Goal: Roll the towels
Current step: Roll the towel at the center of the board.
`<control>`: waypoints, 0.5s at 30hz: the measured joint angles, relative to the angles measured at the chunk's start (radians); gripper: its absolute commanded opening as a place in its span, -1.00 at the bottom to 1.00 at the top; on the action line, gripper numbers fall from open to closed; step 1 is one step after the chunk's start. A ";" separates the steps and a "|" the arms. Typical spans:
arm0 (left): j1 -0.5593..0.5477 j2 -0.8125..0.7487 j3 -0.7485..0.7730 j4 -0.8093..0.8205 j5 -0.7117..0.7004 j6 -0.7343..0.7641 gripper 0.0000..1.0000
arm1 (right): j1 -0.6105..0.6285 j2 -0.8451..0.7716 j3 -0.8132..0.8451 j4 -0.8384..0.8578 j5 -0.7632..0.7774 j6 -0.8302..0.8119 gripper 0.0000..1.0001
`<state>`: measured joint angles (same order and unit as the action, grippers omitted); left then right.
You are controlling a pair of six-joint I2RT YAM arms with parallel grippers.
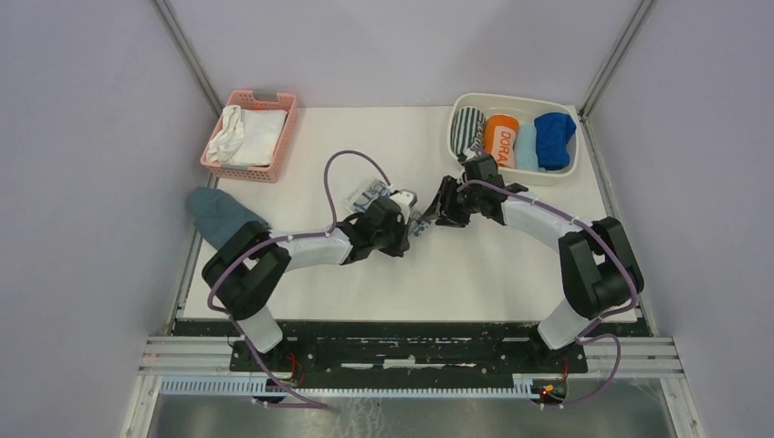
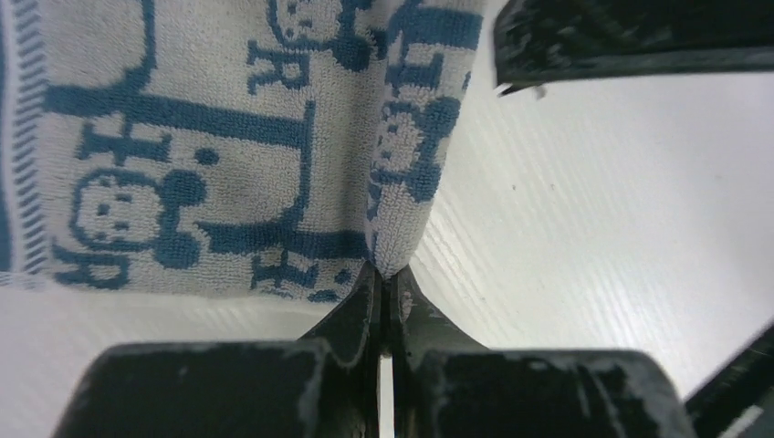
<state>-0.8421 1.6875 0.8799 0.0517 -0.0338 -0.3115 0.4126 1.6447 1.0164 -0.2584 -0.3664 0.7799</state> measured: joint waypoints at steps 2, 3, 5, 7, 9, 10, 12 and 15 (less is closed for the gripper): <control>0.047 0.011 -0.016 0.031 0.113 -0.053 -0.95 | -0.011 -0.017 -0.019 0.028 -0.002 -0.003 0.09; 0.064 0.017 -0.022 0.045 0.158 -0.077 -0.95 | -0.017 -0.019 -0.028 0.044 -0.004 -0.004 0.09; 0.106 0.040 -0.039 0.097 0.266 -0.144 -0.95 | -0.024 -0.018 -0.048 0.071 -0.009 -0.003 0.06; 0.148 0.072 -0.059 0.158 0.361 -0.213 -0.95 | -0.030 -0.015 -0.071 0.099 -0.019 -0.001 0.01; 0.187 0.098 -0.083 0.216 0.434 -0.283 -0.95 | -0.033 -0.002 -0.087 0.131 -0.030 0.001 -0.03; 0.206 0.107 -0.094 0.243 0.463 -0.314 -0.95 | -0.034 0.005 -0.095 0.149 -0.036 0.003 -0.05; 0.237 0.127 -0.107 0.285 0.519 -0.372 -0.95 | -0.035 0.017 -0.115 0.185 -0.045 0.005 -0.09; 0.261 0.154 -0.116 0.338 0.571 -0.442 -0.95 | -0.041 0.019 -0.166 0.259 -0.063 0.012 -0.20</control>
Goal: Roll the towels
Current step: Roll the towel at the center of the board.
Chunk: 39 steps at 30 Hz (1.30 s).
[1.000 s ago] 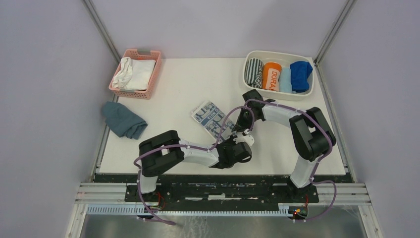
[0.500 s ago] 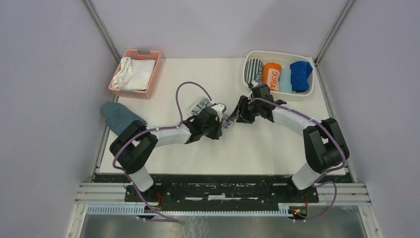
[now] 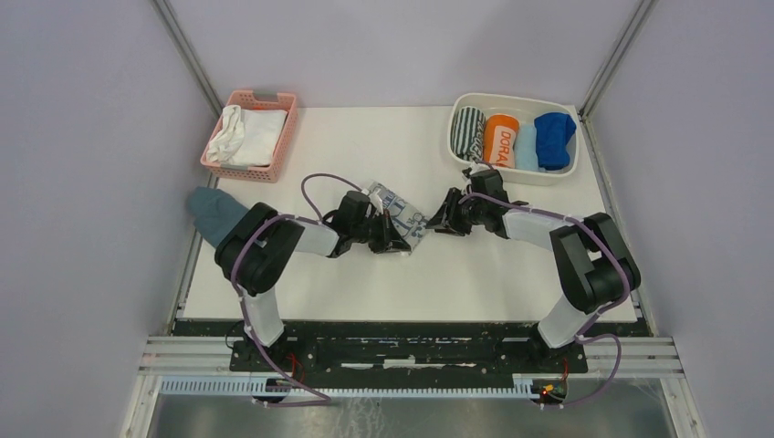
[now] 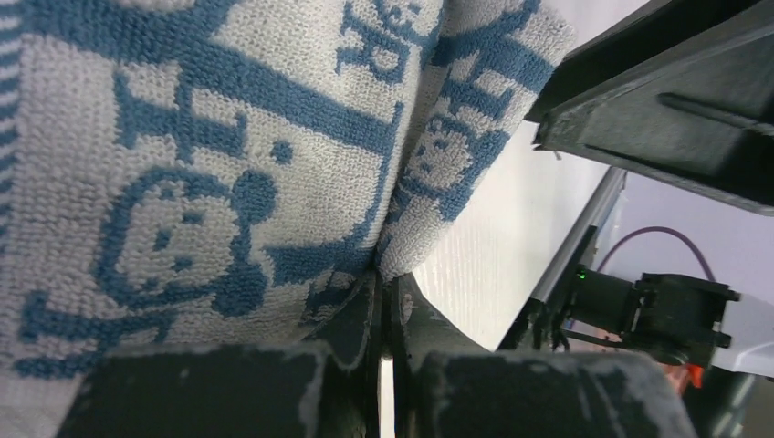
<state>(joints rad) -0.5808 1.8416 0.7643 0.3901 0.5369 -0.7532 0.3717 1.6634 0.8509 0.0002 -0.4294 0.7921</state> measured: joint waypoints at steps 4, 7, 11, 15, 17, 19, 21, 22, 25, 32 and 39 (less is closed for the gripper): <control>0.012 0.020 -0.005 0.032 0.029 -0.057 -0.95 | -0.013 0.000 -0.054 0.047 -0.005 -0.003 -0.26; 0.020 0.032 -0.005 0.039 0.047 -0.088 -0.95 | -0.017 0.001 -0.064 0.064 -0.008 -0.004 -0.22; 0.025 0.043 0.006 0.031 0.060 -0.104 -0.95 | -0.018 0.037 -0.064 0.138 -0.028 0.007 -0.12; 0.025 0.058 0.031 0.011 0.069 -0.111 -0.95 | -0.018 0.101 -0.064 0.203 -0.057 0.025 -0.07; 0.025 0.063 0.042 -0.002 0.070 -0.111 -0.95 | -0.018 0.123 -0.064 0.227 -0.064 0.033 -0.05; 0.025 0.063 0.053 -0.023 0.070 -0.111 -0.95 | -0.018 0.135 -0.064 0.251 -0.071 0.043 -0.03; 0.025 0.063 0.068 -0.050 0.069 -0.111 -0.95 | -0.018 0.148 -0.063 0.284 -0.076 0.054 0.01; 0.025 0.063 0.072 -0.060 0.068 -0.111 -0.95 | -0.018 0.154 -0.062 0.298 -0.081 0.060 0.02; 0.025 0.063 0.089 -0.095 0.066 -0.110 -0.95 | -0.018 0.172 -0.062 0.342 -0.097 0.079 0.06; 0.025 0.064 0.132 -0.181 0.050 -0.108 -0.95 | -0.019 0.199 -0.060 0.404 -0.113 0.110 0.10; 0.028 0.077 0.178 -0.245 0.040 -0.087 -0.95 | -0.027 0.248 -0.055 0.507 -0.139 0.166 0.13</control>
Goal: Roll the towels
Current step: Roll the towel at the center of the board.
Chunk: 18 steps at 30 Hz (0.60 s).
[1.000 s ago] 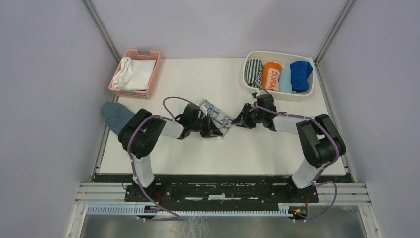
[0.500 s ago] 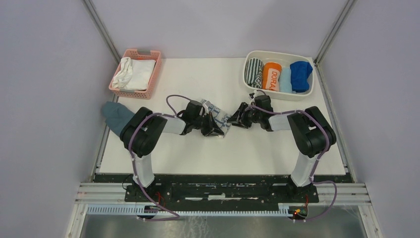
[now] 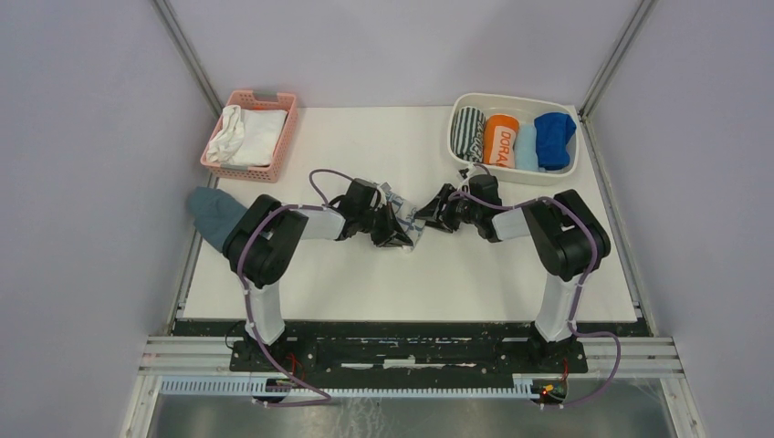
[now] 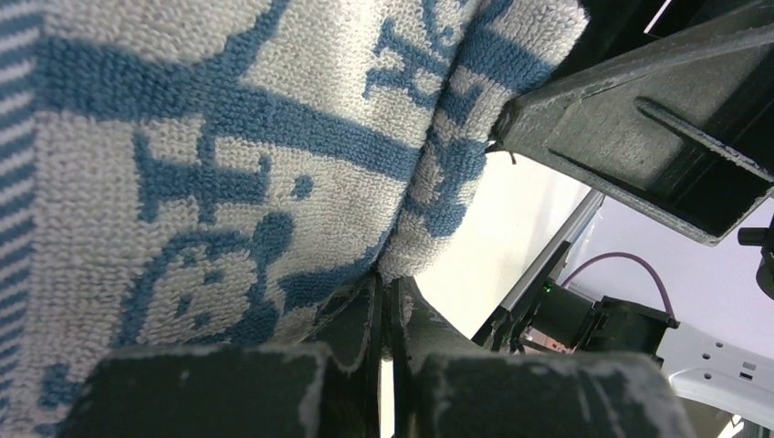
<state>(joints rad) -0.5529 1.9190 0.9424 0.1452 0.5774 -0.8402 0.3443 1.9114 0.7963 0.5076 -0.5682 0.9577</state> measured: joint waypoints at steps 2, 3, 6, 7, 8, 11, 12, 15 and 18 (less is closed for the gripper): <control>0.002 0.001 0.005 -0.010 0.000 0.005 -0.95 | -0.003 0.006 0.000 0.015 0.000 0.010 0.12; 0.002 0.001 0.007 -0.013 0.000 0.005 -0.95 | -0.005 0.009 0.000 0.020 0.000 0.015 0.08; 0.002 0.001 0.010 -0.020 -0.002 0.010 -0.94 | -0.008 0.020 0.001 0.032 0.003 0.023 -0.13; 0.002 0.001 0.011 -0.023 -0.002 0.011 -0.94 | -0.009 0.024 0.003 0.029 0.005 0.023 -0.22; 0.002 0.001 0.013 -0.027 -0.004 0.012 -0.91 | -0.009 0.029 0.009 0.021 0.010 0.022 -0.30; 0.002 0.001 0.019 -0.040 -0.017 0.019 -0.77 | -0.010 0.041 0.033 -0.029 0.021 0.008 -0.60; 0.002 0.001 0.022 -0.047 -0.026 0.022 -0.69 | -0.010 0.041 0.042 -0.057 0.029 0.000 -0.66; 0.001 -0.011 0.028 -0.076 -0.063 0.042 -0.38 | -0.010 0.036 0.067 -0.132 0.041 -0.020 -0.90; -0.007 -0.060 0.028 -0.127 -0.146 0.080 -0.18 | -0.007 0.007 0.090 -0.246 0.080 -0.042 -1.00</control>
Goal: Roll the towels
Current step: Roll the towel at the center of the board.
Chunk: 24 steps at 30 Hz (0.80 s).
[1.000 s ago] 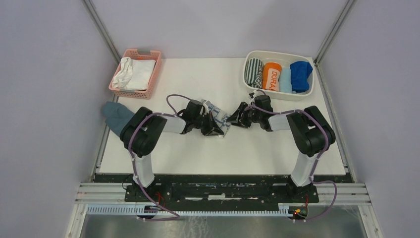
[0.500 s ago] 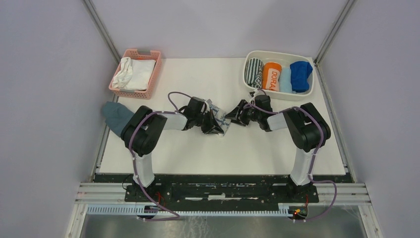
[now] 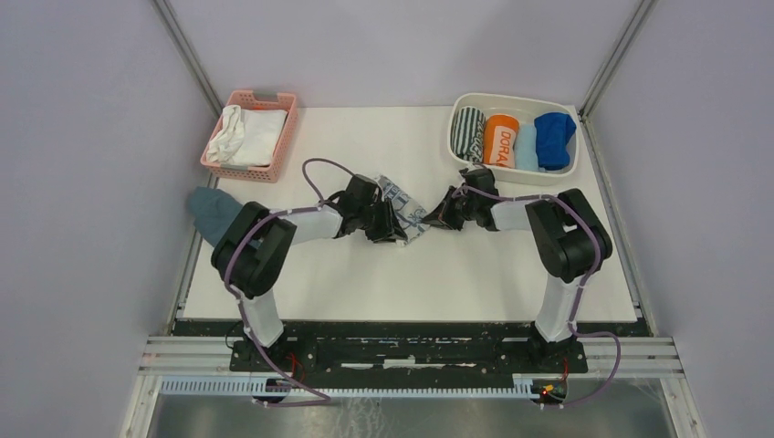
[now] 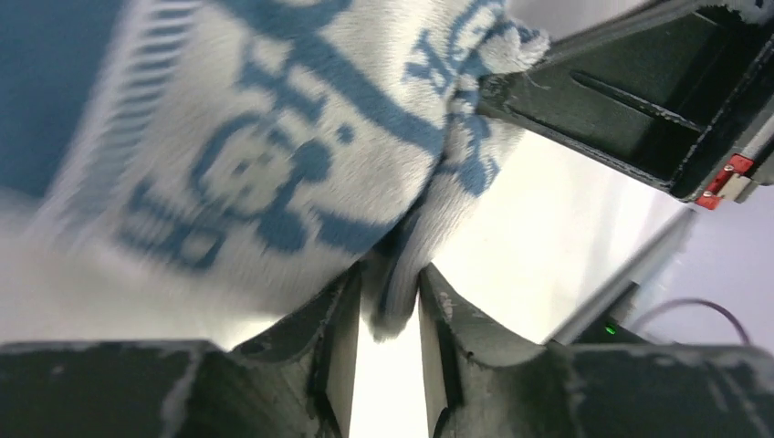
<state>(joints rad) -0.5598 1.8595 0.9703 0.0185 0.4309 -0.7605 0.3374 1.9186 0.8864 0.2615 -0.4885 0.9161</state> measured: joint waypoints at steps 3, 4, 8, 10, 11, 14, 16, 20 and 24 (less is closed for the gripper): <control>-0.040 -0.084 0.000 -0.077 -0.164 0.064 0.00 | 0.008 -0.035 0.045 -0.162 0.070 -0.027 -0.99; -0.062 -0.113 0.000 -0.100 -0.225 0.085 0.05 | 0.011 -0.048 0.069 -0.235 0.102 -0.036 -0.99; -0.230 -0.231 0.000 -0.149 -0.488 0.192 0.25 | 0.026 -0.074 0.150 -0.454 0.204 -0.064 -1.00; -0.325 -0.269 0.000 -0.145 -0.609 0.250 0.29 | 0.031 -0.076 0.179 -0.528 0.232 -0.069 -1.00; -0.370 -0.278 0.000 -0.140 -0.667 0.282 0.30 | 0.033 -0.076 0.191 -0.563 0.242 -0.069 -1.00; -0.496 -0.278 0.001 -0.121 -0.843 0.391 0.31 | 0.036 -0.076 0.213 -0.634 0.254 -0.068 -1.00; -0.562 -0.255 0.006 -0.100 -0.946 0.474 0.31 | 0.036 -0.076 0.220 -0.665 0.255 -0.065 -1.00; -0.657 -0.129 0.066 -0.059 -1.093 0.627 0.31 | 0.036 -0.074 0.226 -0.701 0.245 -0.050 -1.00; -0.714 0.001 0.106 -0.031 -1.167 0.750 0.28 | 0.036 -0.071 0.235 -0.723 0.230 -0.045 -1.00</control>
<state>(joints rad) -1.2739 1.8606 1.0763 -0.0128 -0.7361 -0.0109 0.3733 1.8477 1.1213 -0.4618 -0.2581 0.8715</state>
